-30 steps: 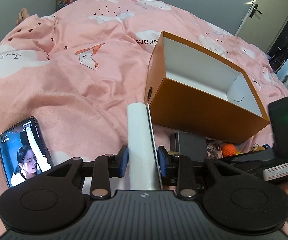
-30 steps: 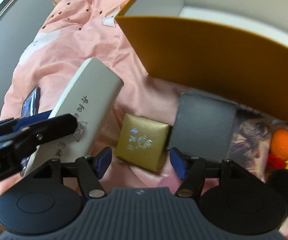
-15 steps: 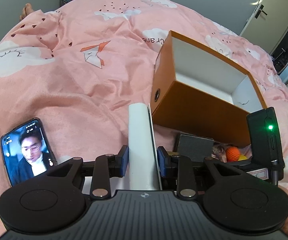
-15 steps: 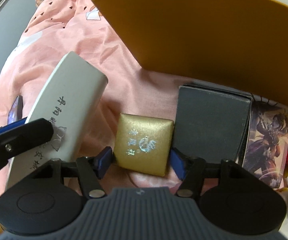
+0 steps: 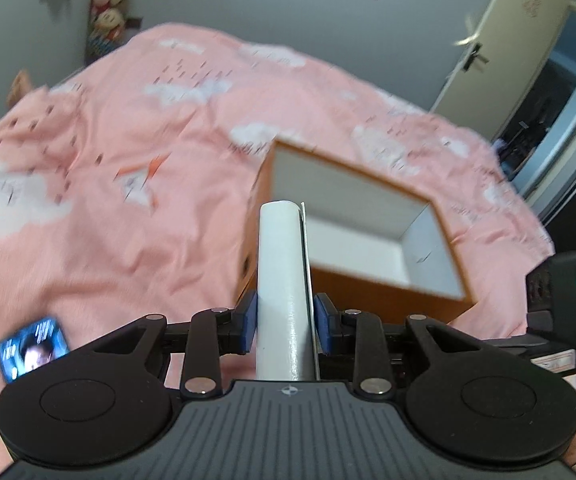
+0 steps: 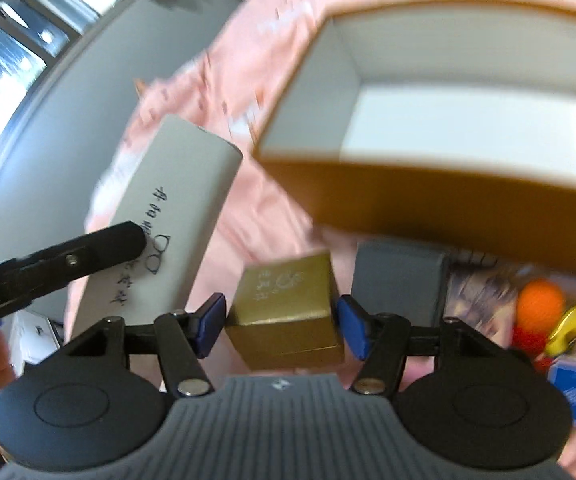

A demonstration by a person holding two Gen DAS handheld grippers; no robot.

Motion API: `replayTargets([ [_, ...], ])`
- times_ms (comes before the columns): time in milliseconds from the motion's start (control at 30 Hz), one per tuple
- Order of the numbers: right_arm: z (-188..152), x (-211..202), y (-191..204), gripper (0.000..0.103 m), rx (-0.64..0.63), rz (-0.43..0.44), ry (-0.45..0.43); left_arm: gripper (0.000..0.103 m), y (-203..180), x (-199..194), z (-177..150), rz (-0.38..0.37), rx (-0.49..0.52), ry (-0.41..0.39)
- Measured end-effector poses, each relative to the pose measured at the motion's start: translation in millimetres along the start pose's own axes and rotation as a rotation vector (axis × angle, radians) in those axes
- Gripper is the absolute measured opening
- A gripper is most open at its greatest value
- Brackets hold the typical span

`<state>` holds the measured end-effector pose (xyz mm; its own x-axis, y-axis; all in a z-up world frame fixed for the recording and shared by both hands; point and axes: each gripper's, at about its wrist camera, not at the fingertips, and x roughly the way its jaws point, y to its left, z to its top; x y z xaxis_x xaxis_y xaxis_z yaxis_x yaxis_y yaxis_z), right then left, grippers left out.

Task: Organize objects
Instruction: 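Grasp the small gold box with the right tool while the left tool holds the glasses case, then lower the glasses case into the orange box with the left tool while the right tool carries the gold box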

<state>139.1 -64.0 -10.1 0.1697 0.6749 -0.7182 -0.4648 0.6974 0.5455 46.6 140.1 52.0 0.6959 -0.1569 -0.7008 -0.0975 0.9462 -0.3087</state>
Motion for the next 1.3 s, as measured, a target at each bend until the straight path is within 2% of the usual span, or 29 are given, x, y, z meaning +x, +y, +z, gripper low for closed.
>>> replayTargets([
  [67,10.1,-21.8,-0.3,0.061,-0.002,0.007,-0.052,0.034,-8.9,0.4,16.1,-0.024,0.013,-0.021],
  [100,16.2,-33.2,-3.1,0.011,-0.006,0.001,-0.081,0.034,-13.7,2.0,24.7,-0.036,0.021,-0.030],
  [133,24.1,-45.9,-5.9,0.001,-0.005,0.015,-0.119,0.034,-18.6,4.9,33.8,-0.046,0.028,-0.041],
  [167,34.6,-57.6,-10.2,0.000,0.012,0.034,-0.139,0.034,-24.1,9.9,44.0,-0.057,0.036,-0.051],
  [200,43.5,-67.9,-15.0,0.000,0.032,0.039,-0.159,0.034,-28.5,15.4,51.9,-0.069,0.037,-0.054],
  [267,59.0,-82.4,-22.7,0.000,0.033,-0.010,-0.190,0.034,-36.7,31.4,65.8,-0.087,0.035,-0.042],
  [367,59.4,-87.2,-29.8,0.000,0.022,-0.034,-0.182,0.034,-48.4,41.6,68.9,-0.098,0.074,-0.045],
  [500,43.5,-54.1,-35.4,0.006,0.007,-0.034,-0.045,0.034,-51.8,46.7,48.7,-0.113,0.101,0.006],
  [600,21.2,-21.1,-36.8,0.011,-0.026,-0.018,0.064,0.034,-41.5,49.4,29.6,-0.086,0.081,0.054],
  [667,5.1,-2.8,-30.9,0.019,-0.081,-0.029,0.112,0.034,-33.1,49.0,16.9,-0.059,0.066,0.072],
  [700,-0.3,5.0,-27.3,0.034,-0.104,-0.030,0.138,0.034,-28.2,48.5,11.4,-0.048,0.058,0.078],
  [733,-5.6,13.2,-23.9,0.053,-0.122,-0.022,0.163,0.034,-22.5,48.2,5.6,-0.045,0.050,0.081],
  [800,-11.2,27.7,-20.8,0.064,-0.139,-0.007,0.200,0.033,-13.1,46.0,-1.9,-0.040,0.032,0.098],
  [900,-17.7,42.6,-17.9,0.064,-0.205,-0.015,0.216,0.033,0.3,44.3,-15.9,0.000,0.027,0.111],
  [1067,-21.4,66.4,4.9,0.064,-0.460,-0.055,0.234,0.032,24.2,48.4,-33.0,0.045,-0.043,0.159],
  [1167,-18.0,83.2,11.7,0.063,-0.556,-0.020,0.297,0.032,34.0,50.1,-36.6,0.041,-0.070,0.171],
  [1300,-5.2,112.8,13.5,0.060,-0.613,0.018,0.392,0.032,37.9,52.0,-37.6,0.038,-0.076,0.177],
])
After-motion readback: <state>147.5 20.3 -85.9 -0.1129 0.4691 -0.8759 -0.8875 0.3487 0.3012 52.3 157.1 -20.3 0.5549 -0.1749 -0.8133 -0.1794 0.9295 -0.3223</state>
